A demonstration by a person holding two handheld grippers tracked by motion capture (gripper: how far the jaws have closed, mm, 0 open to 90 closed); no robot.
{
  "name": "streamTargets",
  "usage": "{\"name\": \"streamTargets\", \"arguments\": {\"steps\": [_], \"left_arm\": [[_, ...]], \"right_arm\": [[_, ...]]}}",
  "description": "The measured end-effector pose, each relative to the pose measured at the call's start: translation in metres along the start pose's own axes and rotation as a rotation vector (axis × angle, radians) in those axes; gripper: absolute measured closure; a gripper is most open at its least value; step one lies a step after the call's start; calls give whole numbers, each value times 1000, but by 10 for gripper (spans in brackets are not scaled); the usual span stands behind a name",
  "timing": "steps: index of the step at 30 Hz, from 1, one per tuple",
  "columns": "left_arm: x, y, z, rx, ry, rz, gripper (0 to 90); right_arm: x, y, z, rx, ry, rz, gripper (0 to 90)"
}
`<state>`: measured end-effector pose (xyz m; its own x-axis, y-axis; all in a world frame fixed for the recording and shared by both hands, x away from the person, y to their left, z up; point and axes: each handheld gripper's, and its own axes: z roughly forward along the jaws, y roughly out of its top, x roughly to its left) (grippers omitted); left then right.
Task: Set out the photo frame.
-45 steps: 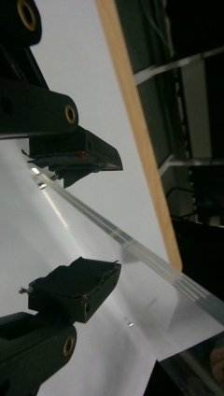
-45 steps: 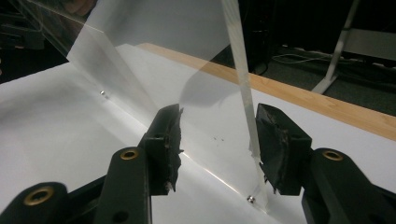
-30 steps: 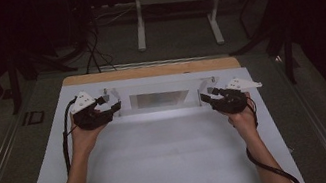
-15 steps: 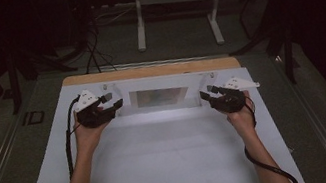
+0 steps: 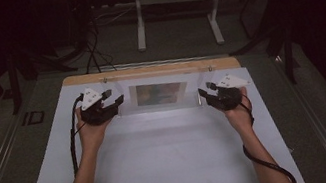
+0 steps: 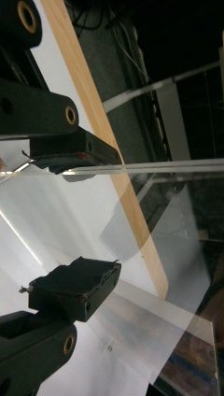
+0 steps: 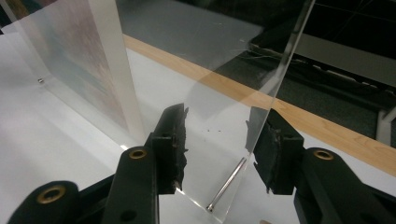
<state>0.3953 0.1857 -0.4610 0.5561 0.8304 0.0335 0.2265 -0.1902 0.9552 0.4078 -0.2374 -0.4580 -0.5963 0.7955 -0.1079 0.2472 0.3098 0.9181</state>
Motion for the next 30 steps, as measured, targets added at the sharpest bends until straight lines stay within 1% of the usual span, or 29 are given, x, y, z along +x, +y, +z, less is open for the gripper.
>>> {"name": "streamTargets", "arguments": {"steps": [3, 6, 9, 13, 19, 21, 22, 23, 24, 25, 26, 28, 30], "left_arm": [[0, 1, 2, 2, 12, 7, 456], [0, 3, 4, 7, 21, 3, 457], [0, 4, 4, 11, 29, 8, 459], [1, 5, 5, 12, 28, -1, 465], [-2, 10, 1, 11, 22, 2, 471], [-3, 12, -2, 6, 18, -11, 472], [-3, 12, -2, 6, 18, -11, 472], [-2, 13, -4, 6, 12, -26, 474], [-2, 13, -4, 6, 12, -26, 475], [-2, 12, -6, 2, 9, -41, 476], [-2, 12, -6, 2, 9, -41, 481], [-3, 11, -8, -8, 0, -59, 485], [-4, 10, -10, -4, -4, -65, 486]], "right_arm": [[-1, 1, 2, 0, -4, 4, 562], [-2, 2, 4, -2, -8, 6, 561], [-3, 2, 5, -3, -9, 11, 561], [-3, 4, 6, 2, -9, 24, 561], [-5, 4, 4, 10, -4, 36, 561], [-4, 4, 2, 12, 0, 45, 561], [-4, 4, 1, 14, 4, 48, 561], [-3, 4, 0, 16, 8, 50, 561], [-3, 5, -1, 17, 12, 49, 560], [-3, 5, -2, 16, 18, 47, 560], [-2, 5, -4, 16, 22, 52, 558], [-2, 6, -5, 14, 26, 56, 558], [-1, 7, -9, 14, 28, 55, 557]]}}
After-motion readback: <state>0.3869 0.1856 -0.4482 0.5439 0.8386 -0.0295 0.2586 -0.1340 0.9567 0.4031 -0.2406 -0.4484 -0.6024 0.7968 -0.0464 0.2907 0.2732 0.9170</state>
